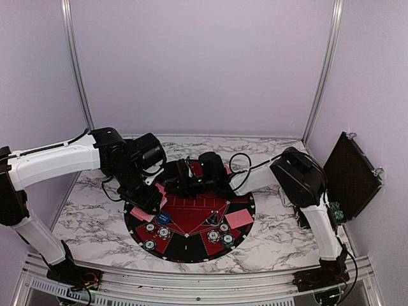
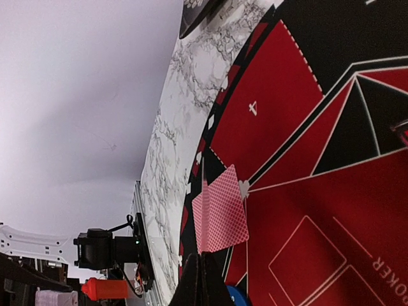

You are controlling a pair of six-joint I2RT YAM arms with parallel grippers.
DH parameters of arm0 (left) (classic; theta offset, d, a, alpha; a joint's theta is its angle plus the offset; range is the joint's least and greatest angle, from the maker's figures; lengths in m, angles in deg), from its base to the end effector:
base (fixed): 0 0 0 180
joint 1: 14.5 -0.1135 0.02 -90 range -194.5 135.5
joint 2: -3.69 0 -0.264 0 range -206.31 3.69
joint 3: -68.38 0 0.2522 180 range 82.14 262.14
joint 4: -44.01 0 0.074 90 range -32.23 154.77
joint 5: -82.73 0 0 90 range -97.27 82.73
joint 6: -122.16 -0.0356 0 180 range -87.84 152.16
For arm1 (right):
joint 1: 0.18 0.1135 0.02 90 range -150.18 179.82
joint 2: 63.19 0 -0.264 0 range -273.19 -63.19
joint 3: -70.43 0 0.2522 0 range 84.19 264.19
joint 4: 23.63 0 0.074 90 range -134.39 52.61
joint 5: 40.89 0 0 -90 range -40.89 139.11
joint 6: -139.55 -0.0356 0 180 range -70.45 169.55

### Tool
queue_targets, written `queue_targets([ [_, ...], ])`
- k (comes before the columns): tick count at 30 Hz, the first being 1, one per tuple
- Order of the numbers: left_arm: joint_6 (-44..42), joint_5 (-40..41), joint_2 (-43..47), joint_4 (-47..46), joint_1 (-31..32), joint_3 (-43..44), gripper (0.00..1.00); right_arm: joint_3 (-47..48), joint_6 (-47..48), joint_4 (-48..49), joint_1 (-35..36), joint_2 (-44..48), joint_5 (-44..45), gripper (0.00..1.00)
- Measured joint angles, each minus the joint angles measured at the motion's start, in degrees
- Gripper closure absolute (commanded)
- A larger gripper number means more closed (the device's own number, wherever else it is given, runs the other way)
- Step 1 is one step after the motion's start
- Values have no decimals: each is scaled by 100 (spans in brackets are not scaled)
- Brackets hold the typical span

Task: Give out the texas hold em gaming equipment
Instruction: Distribute the poker card in the small blind area.

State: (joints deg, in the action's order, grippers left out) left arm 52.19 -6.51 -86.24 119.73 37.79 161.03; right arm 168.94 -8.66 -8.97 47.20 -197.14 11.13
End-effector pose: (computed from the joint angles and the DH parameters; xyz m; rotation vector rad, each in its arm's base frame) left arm 0.1861 -0.2399 0.2847 0.7987 2.7719 -0.2389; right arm 0.3252 0.3858 0.1211 -0.3247 2.3264 1.7317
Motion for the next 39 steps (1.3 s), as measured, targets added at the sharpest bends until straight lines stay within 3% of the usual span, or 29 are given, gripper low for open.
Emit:
queue_targets([
  [23,-9,-4,-2,2,0,0,47,662,177,-404,407,-540,260,100],
  [39,-13,-9,-4,2,0,0,47,796,457,-822,461,-577,350,70],
])
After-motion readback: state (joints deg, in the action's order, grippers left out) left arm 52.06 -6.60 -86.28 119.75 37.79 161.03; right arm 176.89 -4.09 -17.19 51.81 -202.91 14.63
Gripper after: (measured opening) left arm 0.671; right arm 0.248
